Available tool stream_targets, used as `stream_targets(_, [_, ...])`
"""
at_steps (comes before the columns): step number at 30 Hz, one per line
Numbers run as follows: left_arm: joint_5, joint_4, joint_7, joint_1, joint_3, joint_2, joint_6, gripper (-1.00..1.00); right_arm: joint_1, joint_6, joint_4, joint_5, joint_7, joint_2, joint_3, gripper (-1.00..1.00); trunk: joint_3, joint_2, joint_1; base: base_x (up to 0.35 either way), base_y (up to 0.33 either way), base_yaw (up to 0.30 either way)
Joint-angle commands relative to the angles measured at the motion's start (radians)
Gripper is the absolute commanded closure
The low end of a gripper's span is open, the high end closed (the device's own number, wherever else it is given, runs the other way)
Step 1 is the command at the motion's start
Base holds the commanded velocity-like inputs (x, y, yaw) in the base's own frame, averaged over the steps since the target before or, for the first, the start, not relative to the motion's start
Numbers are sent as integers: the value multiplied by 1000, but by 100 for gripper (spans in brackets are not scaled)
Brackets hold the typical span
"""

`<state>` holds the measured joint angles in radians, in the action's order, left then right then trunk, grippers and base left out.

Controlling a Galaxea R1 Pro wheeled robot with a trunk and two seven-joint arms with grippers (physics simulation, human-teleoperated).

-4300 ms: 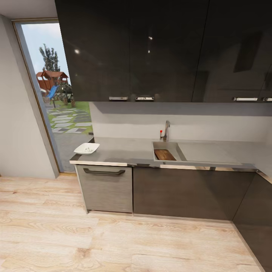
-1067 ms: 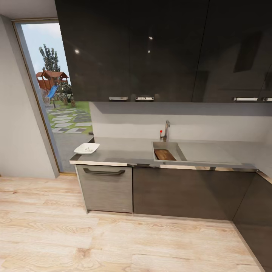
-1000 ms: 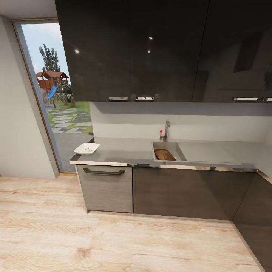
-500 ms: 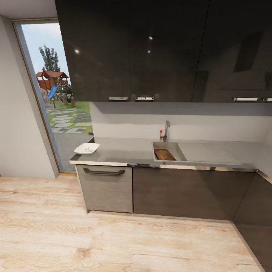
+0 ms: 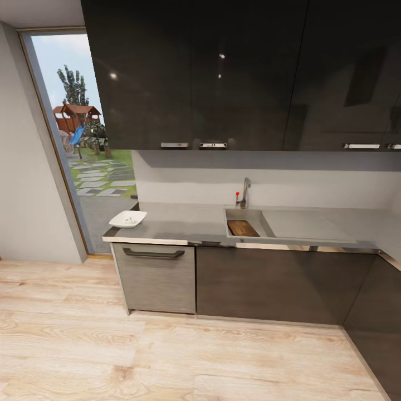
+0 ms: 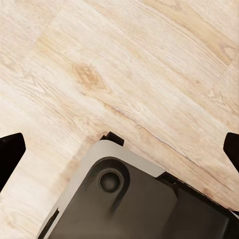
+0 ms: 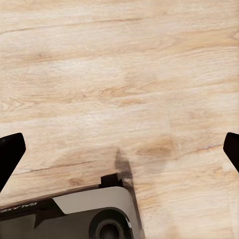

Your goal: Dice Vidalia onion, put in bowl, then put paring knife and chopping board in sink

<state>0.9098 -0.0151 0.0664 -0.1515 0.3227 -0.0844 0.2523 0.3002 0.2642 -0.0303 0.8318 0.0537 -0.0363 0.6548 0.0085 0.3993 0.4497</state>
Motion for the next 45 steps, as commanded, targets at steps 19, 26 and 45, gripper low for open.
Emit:
stream_targets(19, [11, 1, 6, 0, 6, 0, 2, -100, 1, 3, -2, 4, 2, 1, 8, -100, 0, 1, 0, 0, 0, 0])
stream_targets(26, [11, 1, 6, 0, 7, 0, 2, -100, 1, 3, -2, 4, 2, 1, 8, -100, 0, 1, 0, 0, 0, 0])
stream_targets(45, [11, 1, 6, 0, 7, 0, 2, -100, 1, 3, -2, 4, 2, 1, 8, -100, 0, 1, 0, 0, 0, 0])
